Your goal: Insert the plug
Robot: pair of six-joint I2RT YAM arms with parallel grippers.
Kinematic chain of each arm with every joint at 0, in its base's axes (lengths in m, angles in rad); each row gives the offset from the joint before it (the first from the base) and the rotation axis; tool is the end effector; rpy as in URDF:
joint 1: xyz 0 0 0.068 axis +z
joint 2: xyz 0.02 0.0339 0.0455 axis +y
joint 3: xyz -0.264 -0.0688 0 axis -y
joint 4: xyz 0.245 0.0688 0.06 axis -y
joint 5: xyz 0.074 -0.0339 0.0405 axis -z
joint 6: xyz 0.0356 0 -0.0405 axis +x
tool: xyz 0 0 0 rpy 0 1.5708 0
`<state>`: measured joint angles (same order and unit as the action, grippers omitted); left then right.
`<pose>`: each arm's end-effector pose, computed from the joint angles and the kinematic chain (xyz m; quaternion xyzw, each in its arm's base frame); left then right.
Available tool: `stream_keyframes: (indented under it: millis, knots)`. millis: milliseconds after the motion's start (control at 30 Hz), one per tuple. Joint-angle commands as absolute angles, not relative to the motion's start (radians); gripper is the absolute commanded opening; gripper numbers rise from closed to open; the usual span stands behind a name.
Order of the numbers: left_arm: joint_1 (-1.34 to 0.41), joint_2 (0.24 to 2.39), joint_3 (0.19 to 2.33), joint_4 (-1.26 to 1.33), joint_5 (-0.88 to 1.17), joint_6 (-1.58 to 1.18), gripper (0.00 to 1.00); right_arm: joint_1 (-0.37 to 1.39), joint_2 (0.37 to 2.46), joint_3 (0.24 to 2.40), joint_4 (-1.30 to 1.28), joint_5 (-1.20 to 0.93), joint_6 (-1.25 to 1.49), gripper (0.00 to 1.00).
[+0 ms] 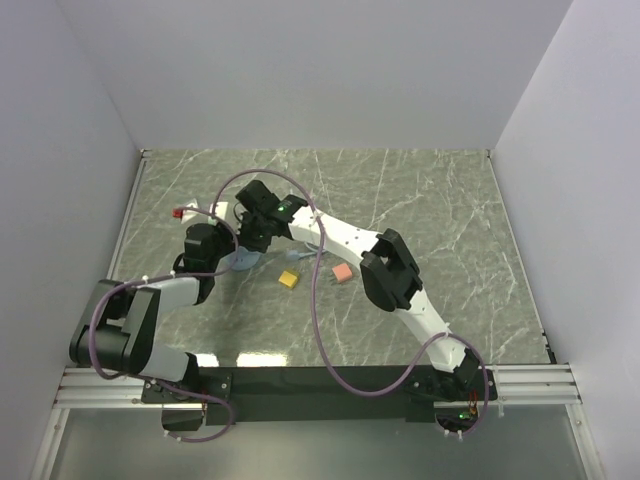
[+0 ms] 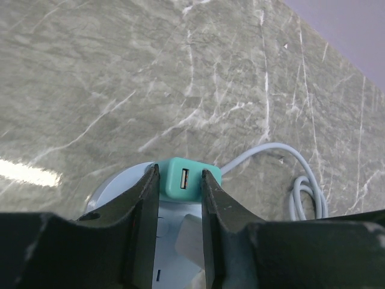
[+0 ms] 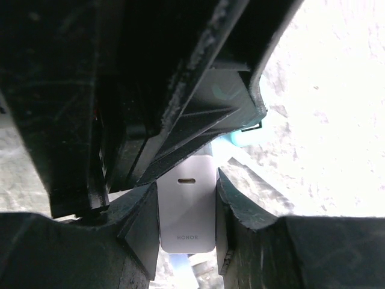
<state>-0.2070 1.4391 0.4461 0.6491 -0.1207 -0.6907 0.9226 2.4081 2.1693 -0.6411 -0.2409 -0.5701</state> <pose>0.2674 -0.0518 0.1659 -0.2292 0.7841 -0.2049 0.5391 0.3178 0.4336 0.2069 -0.6641 0.6582 0.1703 0.3111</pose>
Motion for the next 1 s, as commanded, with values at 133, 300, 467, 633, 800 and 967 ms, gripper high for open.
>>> stream_keyframes:
  millis: [133, 300, 467, 633, 800, 967]
  knots:
    - [-0.293, 1.316, 0.391, 0.482, -0.051, -0.644, 0.15, 0.996, 2.510, 2.010, -0.621, -0.218, -0.528, 0.00]
    - [-0.279, 1.279, 0.374, 0.471, -0.061, -0.661, 0.27, 0.996, 2.505, 2.010, -0.624, -0.212, -0.528, 0.00]
    - [-0.272, 1.218, 0.345, 0.483, -0.064, -0.667, 0.42, 0.994, 2.482, 1.982, -0.614, -0.201, -0.523, 0.00]
    - [-0.272, 1.164, 0.321, 0.506, -0.048, -0.666, 0.55, 0.996, 2.461, 1.959, -0.612, -0.178, -0.520, 0.00]
    - [-0.259, 1.097, 0.291, 0.532, -0.073, -0.683, 0.58, 0.996, 2.444, 1.951, -0.611, -0.163, -0.520, 0.00]
    - [-0.216, 1.086, 0.273, 0.583, -0.078, -0.713, 0.54, 0.996, 2.427, 1.927, -0.598, -0.158, -0.515, 0.00]
